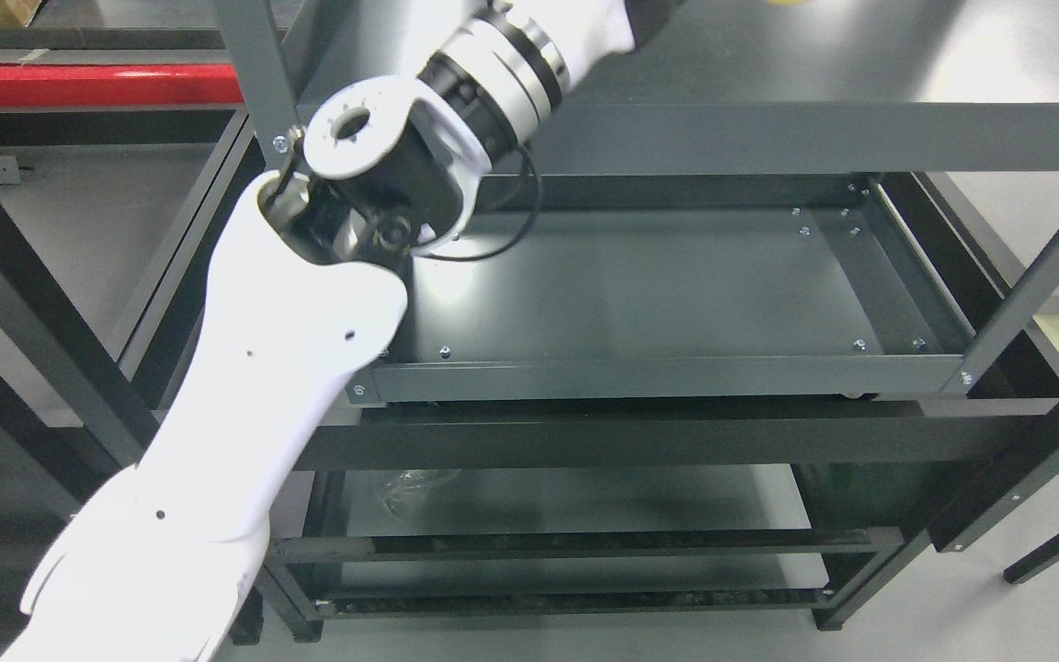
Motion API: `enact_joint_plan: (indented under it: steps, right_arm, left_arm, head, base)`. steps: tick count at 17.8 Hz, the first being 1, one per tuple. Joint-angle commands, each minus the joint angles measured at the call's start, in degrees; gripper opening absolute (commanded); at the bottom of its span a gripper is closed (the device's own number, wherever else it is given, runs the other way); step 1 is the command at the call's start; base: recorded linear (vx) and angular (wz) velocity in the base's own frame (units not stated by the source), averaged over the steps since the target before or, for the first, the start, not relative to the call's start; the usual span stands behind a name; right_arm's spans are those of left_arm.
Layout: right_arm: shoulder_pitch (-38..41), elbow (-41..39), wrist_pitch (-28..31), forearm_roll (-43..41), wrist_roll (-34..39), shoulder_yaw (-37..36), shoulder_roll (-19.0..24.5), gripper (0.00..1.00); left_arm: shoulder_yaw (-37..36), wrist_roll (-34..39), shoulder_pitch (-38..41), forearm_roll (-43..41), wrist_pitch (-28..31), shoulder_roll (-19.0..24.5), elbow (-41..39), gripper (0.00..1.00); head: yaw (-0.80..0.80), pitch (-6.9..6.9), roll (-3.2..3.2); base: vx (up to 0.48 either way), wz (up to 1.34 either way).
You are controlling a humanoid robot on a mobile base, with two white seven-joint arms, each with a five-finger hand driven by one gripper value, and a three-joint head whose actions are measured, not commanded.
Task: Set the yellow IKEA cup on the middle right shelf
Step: 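Set the cup down on the upper shelf and open the left hand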
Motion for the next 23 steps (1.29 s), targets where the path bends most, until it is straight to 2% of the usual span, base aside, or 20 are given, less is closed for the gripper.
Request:
enact_joint_plan:
  steps: [1,6,10,13,16,23]
  right_arm:
    - [0.8,0.0,0.0,-1.4,0.0,1.0,-1.0,0.99]
    - [0.8,0.0,0.0,-1.4,0.0,1.0,-1.0,0.99]
    - [0.8,0.0,0.0,-1.4,0.0,1.0,-1.0,0.99]
    - [0.8,0.0,0.0,-1.4,0.0,1.0,-1.0,0.99]
    - [0.8,0.0,0.0,-1.4,0.0,1.0,-1.0,0.99]
    - [0.8,0.0,0.0,-1.4,0.0,1.0,-1.0,0.99]
  left_arm:
    - [6.1,0.2,-6.9,0.5,3.2,1.0,23.9,0.0]
    - [5.8,-0.1,-6.9,-3.2,4.2,1.0,27.3,0.04]
    - [5.0,-0.2,-6.5,-4.6,6.1,1.0,27.2,0.15]
    - [4.8,-2.2,-6.5,-4.4,8.9,1.0,26.1,0.33]
    - [4.4,-11.8,-6.6,-4.8,11.9,1.0,25.0,0.53]
    - [3.1,-13.7,-6.6,-9.2,12.3,1.0,25.0,0.8]
  head:
    - [0.0,0.0,0.0]
    - [0.0,0.0,0.0]
    - [0.0,0.0,0.0]
    - [0.0,0.0,0.0]
    - [0.0,0.0,0.0]
    - [0.0,0.0,0.0]
  base:
    - [0.0,0.0]
    - [0.0,0.0]
    - [0.0,0.0]
    - [0.0,0.0]
    - [0.0,0.0]
    - [0.0,0.0]
